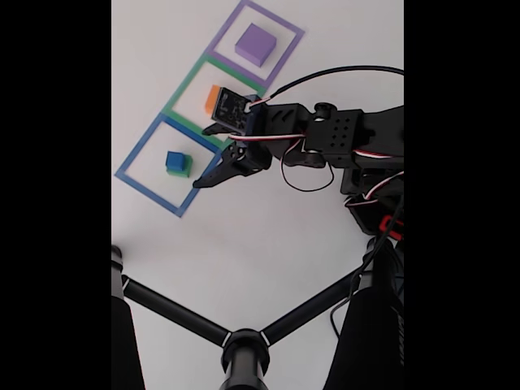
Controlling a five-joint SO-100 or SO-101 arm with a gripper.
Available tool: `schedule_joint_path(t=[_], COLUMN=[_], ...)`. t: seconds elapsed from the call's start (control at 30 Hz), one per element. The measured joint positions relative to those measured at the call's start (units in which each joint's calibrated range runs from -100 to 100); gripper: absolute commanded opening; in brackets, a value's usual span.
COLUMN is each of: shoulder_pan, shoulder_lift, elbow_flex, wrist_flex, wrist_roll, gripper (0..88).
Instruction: Tower of hanoi
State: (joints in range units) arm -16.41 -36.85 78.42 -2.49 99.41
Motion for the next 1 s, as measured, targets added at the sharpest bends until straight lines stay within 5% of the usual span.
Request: schedule_joint_path(t=[0.53, 1.0], shoulder_pan=[-3.03, -2.95], shoulder_lift=[15.7, 29.21], elbow_flex=[4.0, -3.74], wrist_flex=[-26.32, -31.86], wrist_roll=[0.0, 0.0], gripper=[36.6, 35.2])
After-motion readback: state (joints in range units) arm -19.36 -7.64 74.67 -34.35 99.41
